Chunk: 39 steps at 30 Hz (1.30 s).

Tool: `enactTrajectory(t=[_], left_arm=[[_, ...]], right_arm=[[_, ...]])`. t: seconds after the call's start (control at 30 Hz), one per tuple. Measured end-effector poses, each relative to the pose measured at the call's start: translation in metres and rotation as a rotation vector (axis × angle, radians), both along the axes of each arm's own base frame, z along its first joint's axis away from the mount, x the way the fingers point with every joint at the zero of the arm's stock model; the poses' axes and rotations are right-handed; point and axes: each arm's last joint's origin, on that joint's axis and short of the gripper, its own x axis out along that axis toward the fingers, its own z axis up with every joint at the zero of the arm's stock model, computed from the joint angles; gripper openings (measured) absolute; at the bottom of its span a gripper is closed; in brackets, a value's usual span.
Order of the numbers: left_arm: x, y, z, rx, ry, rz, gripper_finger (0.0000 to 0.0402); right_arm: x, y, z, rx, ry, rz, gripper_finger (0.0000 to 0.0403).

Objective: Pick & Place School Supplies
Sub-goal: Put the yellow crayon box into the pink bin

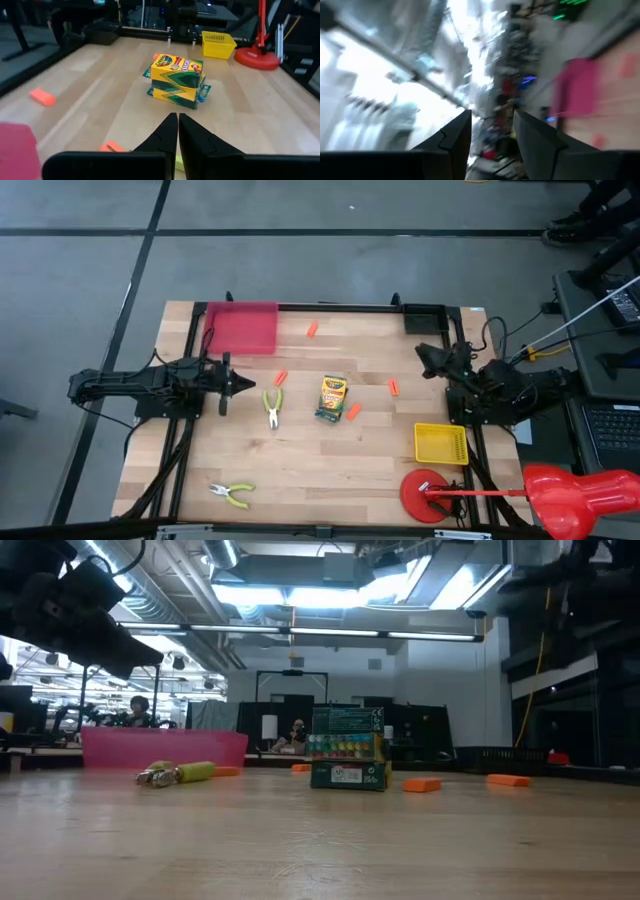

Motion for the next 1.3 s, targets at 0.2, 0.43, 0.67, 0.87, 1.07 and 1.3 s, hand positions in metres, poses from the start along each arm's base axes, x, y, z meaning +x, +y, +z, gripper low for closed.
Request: enactTrajectory(t=[0.2,0.43,0.67,0.87,1.07,1.3], left_arm=[[0.002,0.001,0.015,-0.372,-0.206,0.098,0.0011],[0.0,0.01,0.04,-0.537,-0.559,0.348,0.0006],[-0.007,0.01,0.072,-0.492,-0.891,0.275,0.0006],[-0.012,0.004,0.091,-0.524,-1.065,0.009,0.0006],[0.003,-0.003,0.131,-0.497,-0.972,-0.269,0.0005],[0.061,-0.002,0.182,-0.299,-0.722,-0.19,0.0005]], right_arm=[[0.006,0.005,0.031,-0.191,-0.168,-0.038,0.0153],[0.034,0.018,0.075,-0.308,-0.099,-0.024,0.0153],[0.062,0.027,0.105,-0.275,-0.149,0.121,0.0153],[0.057,0.028,0.141,-0.479,-0.253,0.19,0.0153],[0.031,0.027,0.191,-0.81,-0.319,0.101,0.0153],[0.02,0.022,0.222,-0.934,0.026,0.09,0.0153]])
